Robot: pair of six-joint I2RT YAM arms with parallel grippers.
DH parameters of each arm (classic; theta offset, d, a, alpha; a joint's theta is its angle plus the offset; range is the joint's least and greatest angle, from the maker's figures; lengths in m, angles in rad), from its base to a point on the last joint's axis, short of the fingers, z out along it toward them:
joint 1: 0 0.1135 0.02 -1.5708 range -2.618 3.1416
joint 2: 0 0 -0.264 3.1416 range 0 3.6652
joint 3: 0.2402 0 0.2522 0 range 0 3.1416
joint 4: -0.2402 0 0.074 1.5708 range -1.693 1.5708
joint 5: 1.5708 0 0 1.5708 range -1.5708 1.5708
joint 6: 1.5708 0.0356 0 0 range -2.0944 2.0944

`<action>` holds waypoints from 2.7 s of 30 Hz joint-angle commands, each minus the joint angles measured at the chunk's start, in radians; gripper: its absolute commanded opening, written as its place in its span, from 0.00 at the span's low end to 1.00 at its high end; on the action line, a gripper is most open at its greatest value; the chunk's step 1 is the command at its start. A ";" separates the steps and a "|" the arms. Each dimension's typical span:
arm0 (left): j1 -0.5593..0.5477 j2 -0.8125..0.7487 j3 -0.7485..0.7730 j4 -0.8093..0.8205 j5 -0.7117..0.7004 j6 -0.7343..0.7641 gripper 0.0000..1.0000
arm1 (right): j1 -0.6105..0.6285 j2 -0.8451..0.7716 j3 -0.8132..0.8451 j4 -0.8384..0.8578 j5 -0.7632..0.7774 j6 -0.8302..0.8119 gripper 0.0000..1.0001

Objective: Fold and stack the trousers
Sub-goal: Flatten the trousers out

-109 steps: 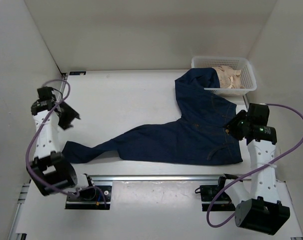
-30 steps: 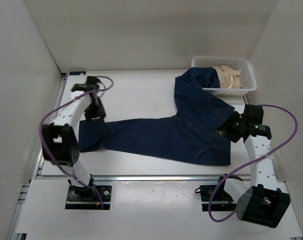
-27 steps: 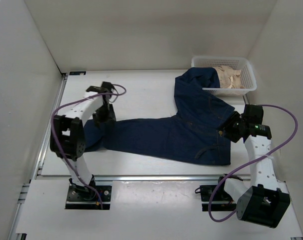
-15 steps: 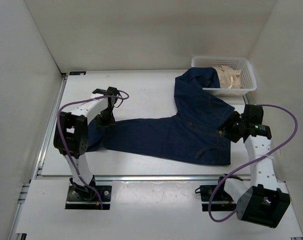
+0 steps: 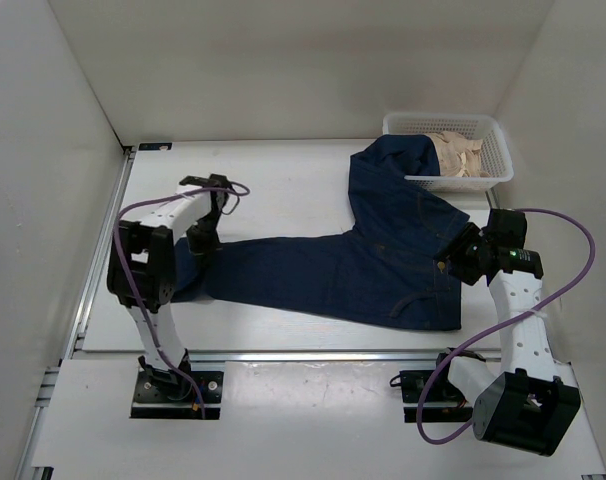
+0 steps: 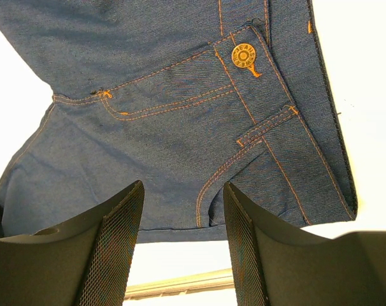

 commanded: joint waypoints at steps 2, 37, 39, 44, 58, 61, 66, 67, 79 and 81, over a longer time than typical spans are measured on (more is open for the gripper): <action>0.163 -0.163 0.145 -0.085 -0.096 0.009 0.10 | 0.000 0.000 0.035 0.004 -0.009 -0.016 0.58; -0.170 0.050 0.177 0.192 0.350 -0.123 0.12 | 0.383 0.526 0.111 0.172 -0.001 0.025 0.07; -0.170 0.059 0.092 0.226 0.387 -0.132 0.12 | 0.415 0.565 0.060 0.184 0.029 0.101 0.07; -0.191 0.008 -0.088 0.261 0.387 -0.155 0.12 | 0.425 0.527 -0.075 0.184 0.040 0.165 0.08; -0.242 -0.130 0.138 0.114 0.311 -0.051 0.48 | 0.400 0.288 0.271 0.006 0.371 0.083 0.51; -0.267 -0.096 0.330 0.016 0.260 -0.019 0.50 | 0.330 0.473 0.522 0.006 0.358 -0.004 0.75; -0.276 -0.096 0.401 -0.023 0.251 -0.009 0.50 | 0.257 0.757 0.892 0.006 0.286 -0.052 0.85; -0.276 -0.096 0.386 -0.023 0.251 -0.009 0.50 | 0.244 0.849 1.002 0.006 0.274 -0.052 0.85; -0.285 -0.053 0.263 -0.003 0.260 -0.009 0.50 | 0.225 1.377 1.565 0.004 0.226 -0.012 0.81; -0.285 -0.053 0.263 0.008 0.251 -0.009 0.50 | 0.225 1.404 1.610 0.017 0.226 -0.012 0.67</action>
